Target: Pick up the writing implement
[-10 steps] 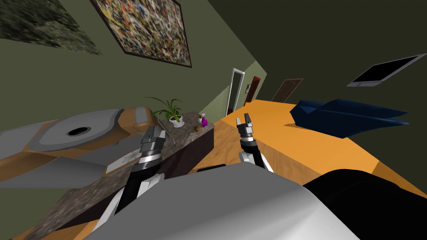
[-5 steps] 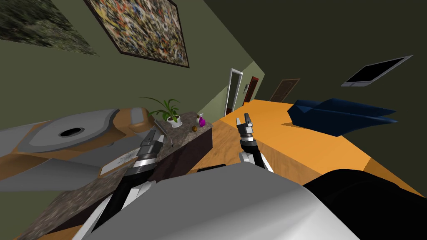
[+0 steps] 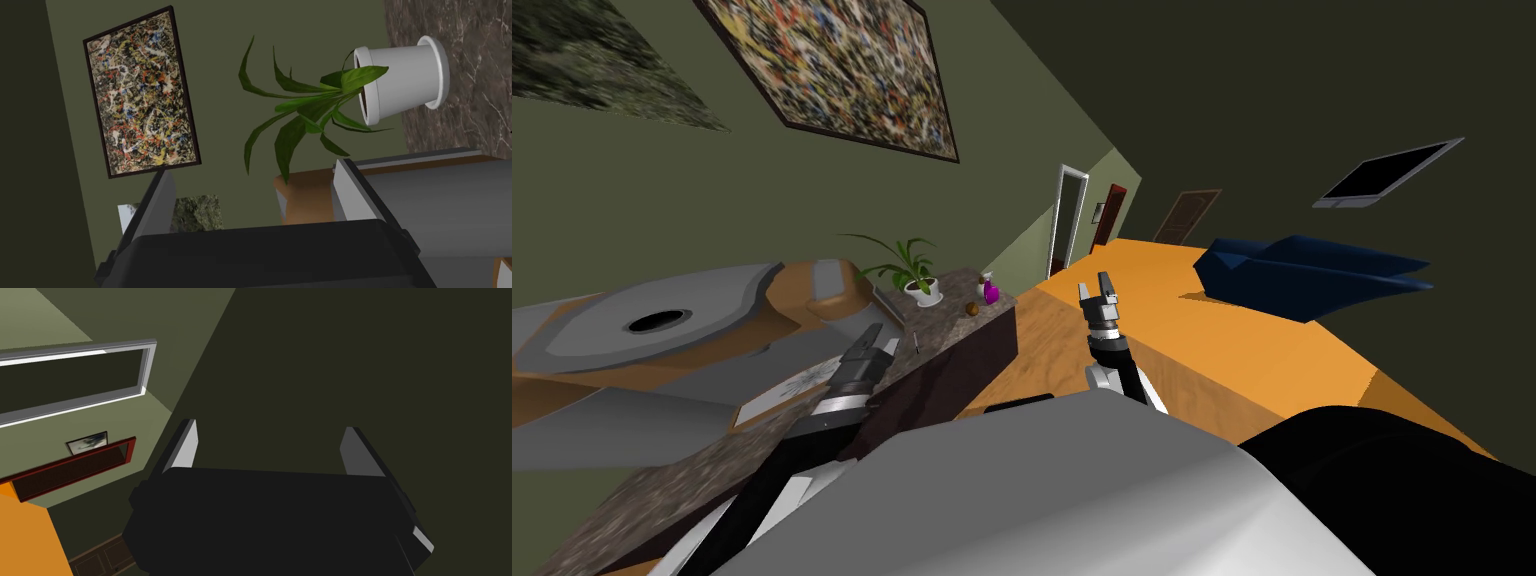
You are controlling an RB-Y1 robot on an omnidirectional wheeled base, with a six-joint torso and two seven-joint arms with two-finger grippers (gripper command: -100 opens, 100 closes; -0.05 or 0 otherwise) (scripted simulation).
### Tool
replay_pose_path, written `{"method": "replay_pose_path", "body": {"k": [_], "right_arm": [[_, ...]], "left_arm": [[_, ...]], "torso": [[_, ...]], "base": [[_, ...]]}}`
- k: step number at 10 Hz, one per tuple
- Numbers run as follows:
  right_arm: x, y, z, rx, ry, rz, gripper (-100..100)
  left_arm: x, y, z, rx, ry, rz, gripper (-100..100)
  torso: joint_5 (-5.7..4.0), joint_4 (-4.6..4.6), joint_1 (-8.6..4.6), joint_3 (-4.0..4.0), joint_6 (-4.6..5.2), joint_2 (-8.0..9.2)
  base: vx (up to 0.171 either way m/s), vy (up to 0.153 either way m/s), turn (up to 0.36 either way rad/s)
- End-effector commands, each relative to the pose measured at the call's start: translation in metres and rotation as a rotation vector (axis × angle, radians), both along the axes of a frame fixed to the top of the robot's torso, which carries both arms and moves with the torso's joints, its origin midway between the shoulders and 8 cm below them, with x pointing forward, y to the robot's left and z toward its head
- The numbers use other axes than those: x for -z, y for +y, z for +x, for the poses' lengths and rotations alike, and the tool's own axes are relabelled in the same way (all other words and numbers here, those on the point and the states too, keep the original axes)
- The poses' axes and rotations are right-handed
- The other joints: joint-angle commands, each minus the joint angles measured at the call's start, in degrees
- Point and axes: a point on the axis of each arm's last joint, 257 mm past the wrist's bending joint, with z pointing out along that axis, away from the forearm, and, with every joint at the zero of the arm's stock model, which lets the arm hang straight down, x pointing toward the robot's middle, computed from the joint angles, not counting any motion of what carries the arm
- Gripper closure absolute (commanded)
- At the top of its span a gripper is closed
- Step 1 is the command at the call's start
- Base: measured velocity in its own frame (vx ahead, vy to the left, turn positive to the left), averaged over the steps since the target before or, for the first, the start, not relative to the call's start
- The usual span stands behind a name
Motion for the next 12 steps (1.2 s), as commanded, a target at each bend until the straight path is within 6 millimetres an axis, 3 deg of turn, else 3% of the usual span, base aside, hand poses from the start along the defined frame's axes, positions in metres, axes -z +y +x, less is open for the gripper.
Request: {"method": "replay_pose_path", "body": {"k": [1,3,4,7,12], "right_arm": [[0.0,0.0,0.0,0.0,0.0,0.0,0],[0.0,0.0,0.0,0.0,0.0,0.0,0],[0.0,0.0,0.0,0.0,0.0,0.0,0],[0.0,0.0,0.0,0.0,0.0,0.0,0],[0.0,0.0,0.0,0.0,0.0,0.0,0]], "left_arm": [[0.005,0.006,-0.001,-0.001,0.032,0.006,-100],[0.033,0.031,-0.01,-0.026,0.154,0.012,-100],[0.032,0.031,-0.009,-0.018,0.157,0.015,-100],[0.059,0.055,-0.02,-0.036,0.284,0.019,-100],[0.084,0.075,-0.031,-0.036,0.421,0.044,-100]], "torso": [[0.0,0.0,0.0,0.0,0.0,0.0],[0.0,0.0,0.0,0.0,0.0,0.0],[-0.01,0.0,-0.06,0.0,0.0,0.01],[-0.01,0.0,0.0,0.0,-0.01,-0.01],[0.0,-0.01,0.02,-0.03,0.01,-0.05]], "base": [[-0.015,-0.04,-0.022],[-0.017,-0.059,-0.065],[-0.017,-0.056,-0.035],[-0.014,-0.047,-0.052],[-0.005,-0.038,-0.051]]}}
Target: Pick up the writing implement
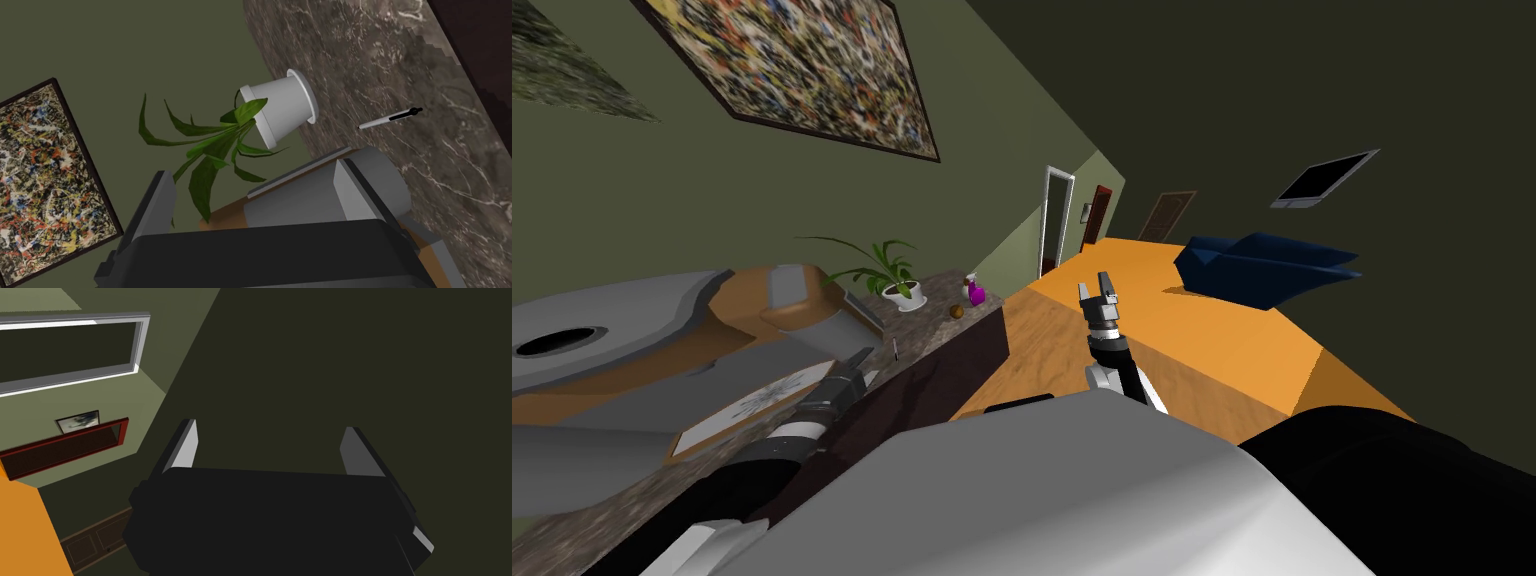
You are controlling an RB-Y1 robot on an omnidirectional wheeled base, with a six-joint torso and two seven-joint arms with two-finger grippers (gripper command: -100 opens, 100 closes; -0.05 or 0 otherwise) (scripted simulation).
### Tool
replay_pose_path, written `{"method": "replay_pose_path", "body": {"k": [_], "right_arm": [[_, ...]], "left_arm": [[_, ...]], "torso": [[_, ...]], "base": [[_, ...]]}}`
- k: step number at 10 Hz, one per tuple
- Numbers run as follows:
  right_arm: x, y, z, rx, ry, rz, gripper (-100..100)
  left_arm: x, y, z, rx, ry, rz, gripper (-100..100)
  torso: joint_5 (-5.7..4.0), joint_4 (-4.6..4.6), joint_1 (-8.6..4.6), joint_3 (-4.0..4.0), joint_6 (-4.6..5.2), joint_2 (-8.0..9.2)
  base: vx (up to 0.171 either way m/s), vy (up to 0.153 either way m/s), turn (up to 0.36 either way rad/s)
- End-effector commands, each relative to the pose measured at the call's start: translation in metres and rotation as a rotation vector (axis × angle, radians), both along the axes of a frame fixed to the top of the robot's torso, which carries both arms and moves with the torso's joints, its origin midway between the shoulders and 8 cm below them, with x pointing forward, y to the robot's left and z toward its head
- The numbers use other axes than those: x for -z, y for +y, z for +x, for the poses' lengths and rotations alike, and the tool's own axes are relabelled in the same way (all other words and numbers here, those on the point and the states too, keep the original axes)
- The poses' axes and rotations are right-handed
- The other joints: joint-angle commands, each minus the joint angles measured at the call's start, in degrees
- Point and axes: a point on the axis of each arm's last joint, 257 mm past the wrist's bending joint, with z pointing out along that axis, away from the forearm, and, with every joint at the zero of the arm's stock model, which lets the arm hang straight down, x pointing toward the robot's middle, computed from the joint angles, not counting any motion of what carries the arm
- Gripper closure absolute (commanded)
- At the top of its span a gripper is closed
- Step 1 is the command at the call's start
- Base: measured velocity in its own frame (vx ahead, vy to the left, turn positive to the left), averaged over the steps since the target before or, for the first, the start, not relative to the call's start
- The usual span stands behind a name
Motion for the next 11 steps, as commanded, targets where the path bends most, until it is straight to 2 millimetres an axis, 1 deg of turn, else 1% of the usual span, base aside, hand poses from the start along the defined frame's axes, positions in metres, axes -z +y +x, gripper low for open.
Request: {"method": "replay_pose_path", "body": {"k": [1,2,3,4,5,6,7,8,9,10,11], "right_arm": [[0.0,0.0,0.0,0.0,0.0,0.0,0],[0.0,0.0,0.0,0.0,0.0,0.0,0],[0.0,0.0,0.0,0.0,0.0,0.0,0],[0.0,0.0,0.0,0.0,0.0,0.0,0],[0.0,0.0,0.0,0.0,0.0,0.0,0],[0.0,0.0,0.0,0.0,0.0,0.0,0],[0.0,0.0,0.0,0.0,0.0,0.0,0],[0.0,0.0,0.0,0.0,0.0,0.0,0],[0.0,0.0,0.0,0.0,0.0,0.0,0],[0.0,0.0,0.0,0.0,0.0,0.0,0],[0.0,0.0,0.0,0.0,0.0,0.0,0]], "left_arm": [[0.016,0.013,-0.009,-0.012,0.073,0.0,-100],[0.015,0.012,-0.007,0.002,0.078,0.012,-100],[0.028,0.022,-0.016,-0.015,0.14,0.006,-100],[0.026,0.021,-0.014,0.003,0.147,0.021,-100],[0.039,0.031,-0.024,-0.014,0.209,0.014,-100],[0.038,0.029,-0.021,0.006,0.216,0.031,-100],[0.051,0.038,-0.03,-0.008,0.278,0.027,-100],[0.049,0.037,-0.028,0.009,0.285,0.042,-100],[0.061,0.045,-0.038,-0.003,0.346,0.038,-100],[0.06,0.044,-0.035,0.013,0.353,0.053,-100],[0.072,0.052,-0.046,0.0,0.413,0.048,-100]], "torso": [[0.0,0.0,0.0,0.0,0.0,0.0],[0.0,0.0,0.0,0.0,0.01,0.0],[0.01,0.0,0.03,-0.01,0.01,-0.01],[0.02,-0.01,0.03,-0.01,0.02,-0.02],[0.01,-0.01,0.06,-0.02,0.0,-0.03],[0.02,-0.01,0.06,-0.03,0.02,-0.05],[0.02,-0.01,0.07,-0.03,0.0,-0.05],[0.02,-0.01,0.08,-0.04,0.01,-0.06],[0.02,-0.01,0.09,-0.04,0.0,-0.06],[0.03,-0.02,0.1,-0.04,0.02,-0.08],[0.03,-0.02,0.11,-0.04,0.0,-0.08]], "base": [[-0.001,-0.034,-0.083],[0.0,-0.025,-0.04],[0.001,-0.027,-0.078],[0.004,-0.018,-0.049],[0.009,-0.02,-0.113],[0.008,-0.016,-0.04],[0.011,-0.015,-0.068],[0.01,-0.011,-0.053],[0.014,-0.009,-0.103],[0.013,-0.004,-0.052],[0.019,-0.004,-0.113]]}}
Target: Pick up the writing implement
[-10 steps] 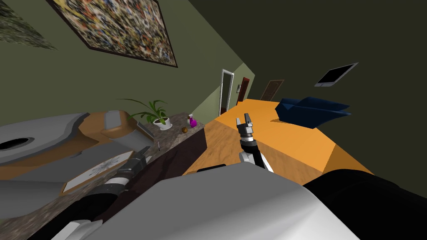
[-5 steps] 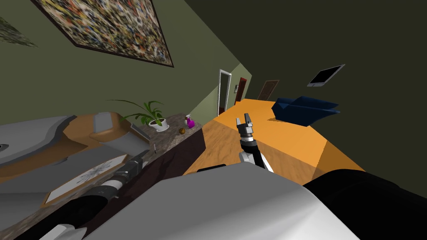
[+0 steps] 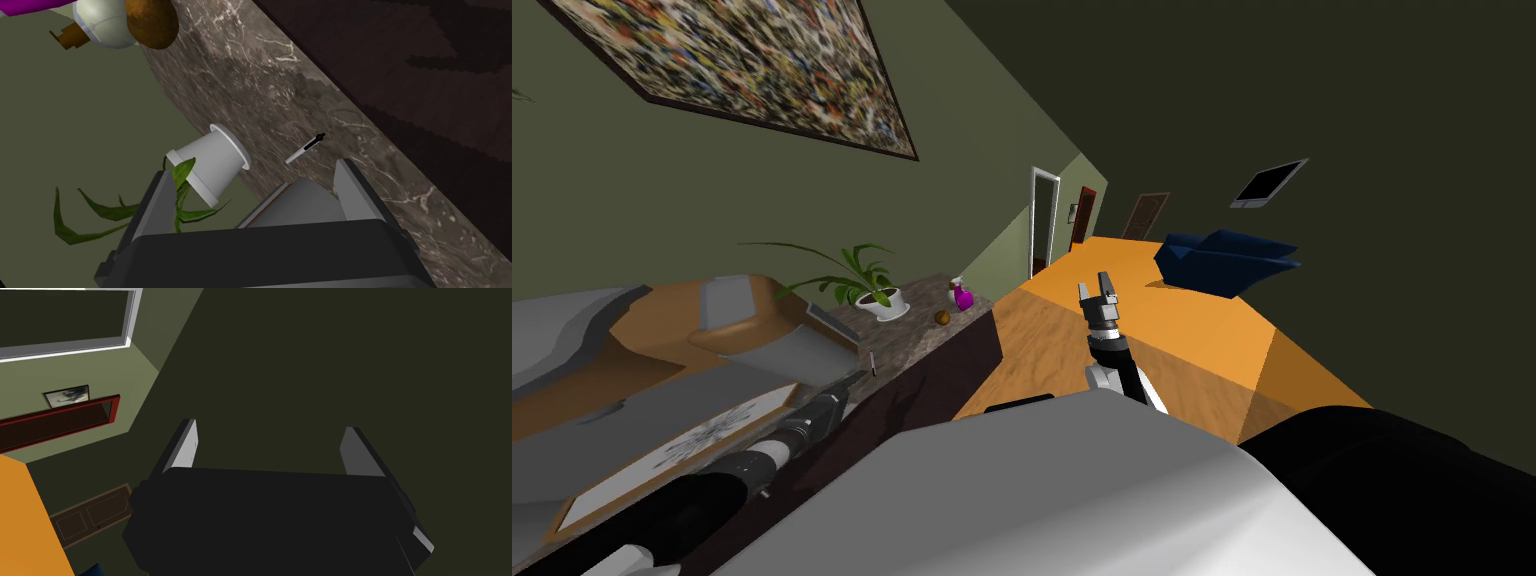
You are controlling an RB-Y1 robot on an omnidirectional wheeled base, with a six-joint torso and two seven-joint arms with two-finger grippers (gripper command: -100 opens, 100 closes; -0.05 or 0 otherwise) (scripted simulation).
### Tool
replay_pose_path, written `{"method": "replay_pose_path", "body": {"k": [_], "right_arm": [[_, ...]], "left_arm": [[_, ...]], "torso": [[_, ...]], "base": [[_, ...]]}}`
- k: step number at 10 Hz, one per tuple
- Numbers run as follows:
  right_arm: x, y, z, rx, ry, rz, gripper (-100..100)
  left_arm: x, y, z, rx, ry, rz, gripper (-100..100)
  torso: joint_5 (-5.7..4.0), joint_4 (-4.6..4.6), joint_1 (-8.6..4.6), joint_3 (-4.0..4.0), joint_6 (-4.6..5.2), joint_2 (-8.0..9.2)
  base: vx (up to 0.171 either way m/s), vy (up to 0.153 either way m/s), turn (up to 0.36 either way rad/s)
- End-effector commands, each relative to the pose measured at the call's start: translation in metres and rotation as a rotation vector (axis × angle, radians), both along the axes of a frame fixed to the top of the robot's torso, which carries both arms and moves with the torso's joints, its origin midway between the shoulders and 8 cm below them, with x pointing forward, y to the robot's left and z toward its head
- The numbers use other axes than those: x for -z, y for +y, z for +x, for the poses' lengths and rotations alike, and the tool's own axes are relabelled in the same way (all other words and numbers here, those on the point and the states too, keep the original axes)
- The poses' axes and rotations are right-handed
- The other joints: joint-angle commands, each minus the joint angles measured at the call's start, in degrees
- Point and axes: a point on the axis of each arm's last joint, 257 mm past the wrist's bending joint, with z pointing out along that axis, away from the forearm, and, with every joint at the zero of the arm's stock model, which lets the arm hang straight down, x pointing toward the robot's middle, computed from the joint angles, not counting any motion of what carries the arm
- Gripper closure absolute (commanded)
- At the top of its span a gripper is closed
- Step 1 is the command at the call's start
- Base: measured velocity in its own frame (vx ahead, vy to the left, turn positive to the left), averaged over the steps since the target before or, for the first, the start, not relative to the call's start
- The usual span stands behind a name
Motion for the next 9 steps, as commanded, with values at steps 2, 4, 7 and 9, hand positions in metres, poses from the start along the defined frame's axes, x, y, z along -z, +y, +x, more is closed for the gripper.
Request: {"method": "replay_pose_path", "body": {"k": [2,4,7,9], "right_arm": [[0.0,0.0,0.0,0.0,0.0,0.0,0],[0.0,0.0,0.0,0.0,0.0,0.0,0],[0.0,0.0,0.0,0.0,0.0,0.0,0],[0.0,0.0,0.0,0.0,0.0,0.0,0]], "left_arm": [[0.015,0.01,-0.012,0.003,0.099,0.014,-100],[0.025,0.016,-0.021,0.005,0.163,0.024,-100],[0.033,0.021,-0.026,0.029,0.233,0.048,-100],[0.041,0.027,-0.035,0.033,0.294,0.06,-100]], "torso": [[0.0,0.0,0.02,0.0,-0.02,0.0],[0.01,0.0,0.03,0.0,-0.02,0.0],[0.01,-0.01,0.05,-0.02,0.0,-0.04],[0.02,-0.01,0.09,-0.02,-0.01,-0.04]], "base": [[0.019,0.005,-0.077],[0.02,0.007,-0.081],[0.023,0.012,-0.075],[0.021,0.023,-0.077]]}}
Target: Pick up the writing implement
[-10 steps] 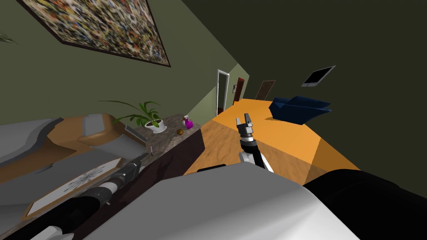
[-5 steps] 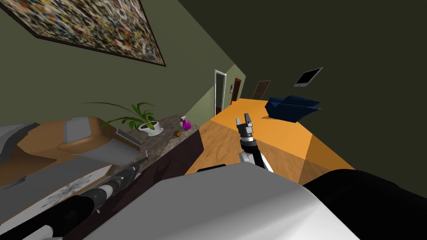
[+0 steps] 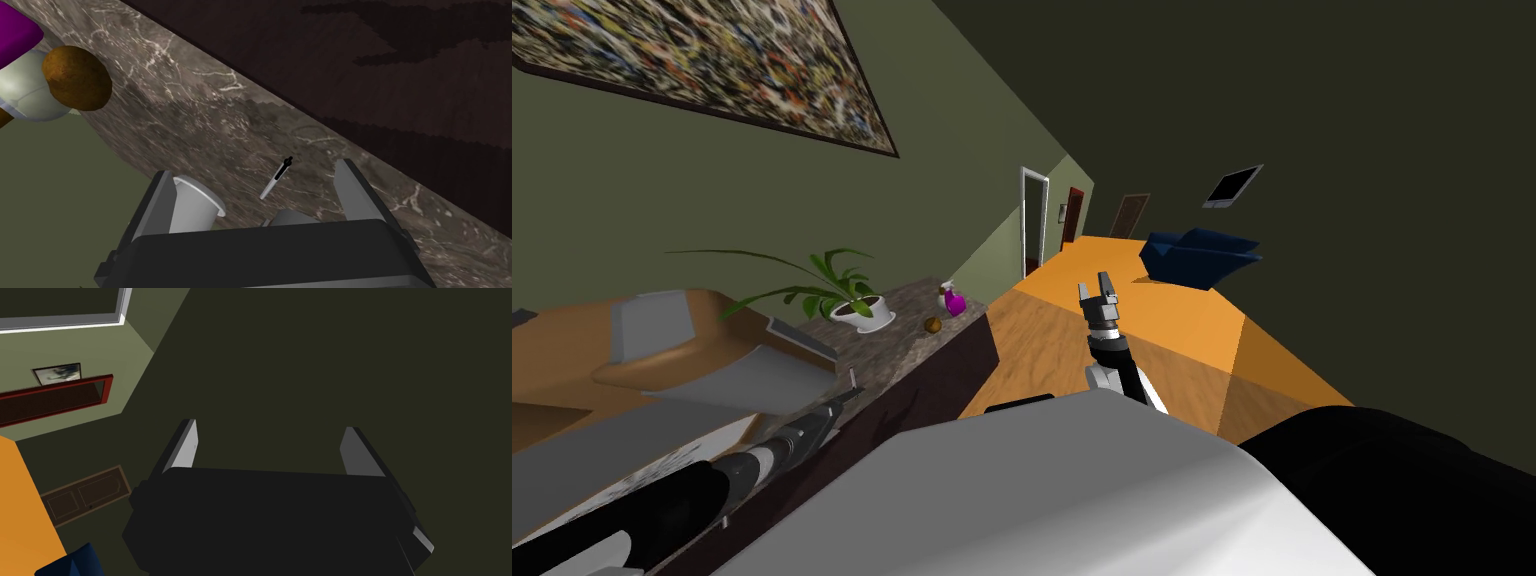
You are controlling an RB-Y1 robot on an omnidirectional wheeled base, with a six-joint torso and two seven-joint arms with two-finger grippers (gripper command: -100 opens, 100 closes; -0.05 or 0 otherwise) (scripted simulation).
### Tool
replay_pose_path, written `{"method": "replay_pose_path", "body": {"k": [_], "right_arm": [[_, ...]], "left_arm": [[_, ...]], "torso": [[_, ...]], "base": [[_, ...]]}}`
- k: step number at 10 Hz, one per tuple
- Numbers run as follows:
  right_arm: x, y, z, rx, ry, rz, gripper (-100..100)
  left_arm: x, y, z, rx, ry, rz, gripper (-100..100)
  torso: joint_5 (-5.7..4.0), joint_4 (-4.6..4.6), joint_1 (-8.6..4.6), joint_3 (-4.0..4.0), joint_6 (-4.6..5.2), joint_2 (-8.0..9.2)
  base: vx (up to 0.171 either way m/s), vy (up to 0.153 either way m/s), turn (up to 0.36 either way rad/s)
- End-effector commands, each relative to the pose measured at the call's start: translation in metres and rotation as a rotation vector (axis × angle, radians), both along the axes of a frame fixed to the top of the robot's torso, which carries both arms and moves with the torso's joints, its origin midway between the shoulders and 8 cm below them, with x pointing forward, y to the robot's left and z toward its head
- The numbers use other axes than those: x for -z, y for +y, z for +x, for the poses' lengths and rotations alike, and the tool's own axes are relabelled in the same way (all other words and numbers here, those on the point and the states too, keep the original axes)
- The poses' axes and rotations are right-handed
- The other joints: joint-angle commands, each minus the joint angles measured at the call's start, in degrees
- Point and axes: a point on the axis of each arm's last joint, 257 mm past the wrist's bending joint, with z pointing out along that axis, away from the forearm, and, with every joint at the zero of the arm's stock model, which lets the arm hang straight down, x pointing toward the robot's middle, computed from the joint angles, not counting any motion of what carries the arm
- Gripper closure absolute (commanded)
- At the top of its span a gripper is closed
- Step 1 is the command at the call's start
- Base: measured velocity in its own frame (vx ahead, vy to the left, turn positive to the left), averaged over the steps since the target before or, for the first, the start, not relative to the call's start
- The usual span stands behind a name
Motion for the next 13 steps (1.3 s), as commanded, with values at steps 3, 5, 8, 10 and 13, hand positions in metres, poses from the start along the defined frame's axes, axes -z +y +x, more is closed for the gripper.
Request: {"method": "replay_pose_path", "body": {"k": [3,5,8,10,13], "right_arm": [[0.0,0.0,0.0,0.0,0.0,0.0,0],[0.0,0.0,0.0,0.0,0.0,0.0,0],[0.0,0.0,0.0,0.0,0.0,0.0,0],[0.0,0.0,0.0,0.0,0.0,0.0,0],[0.0,0.0,0.0,0.0,0.0,0.0,0]], "left_arm": [[0.016,0.012,-0.019,0.008,0.124,0.027,-100],[0.022,0.016,-0.026,0.021,0.181,0.044,-100],[0.036,0.031,-0.052,0.025,0.322,0.078,-100],[0.039,0.035,-0.056,0.043,0.368,0.099,-100],[0.043,0.042,-0.067,0.057,0.442,0.126,-100]], "torso": [[0.0,0.0,-0.01,0.0,0.01,0.0],[0.01,-0.01,0.05,-0.03,0.03,-0.04],[0.02,-0.02,0.08,-0.05,0.03,-0.08],[0.03,-0.01,0.07,-0.04,-0.01,-0.06],[0.01,0.0,0.03,-0.01,-0.02,-0.01]], "base": [[0.023,0.021,-0.093],[0.028,0.038,-0.102],[0.037,0.045,-0.13],[0.028,0.039,-0.054],[0.02,0.034,-0.08]]}}
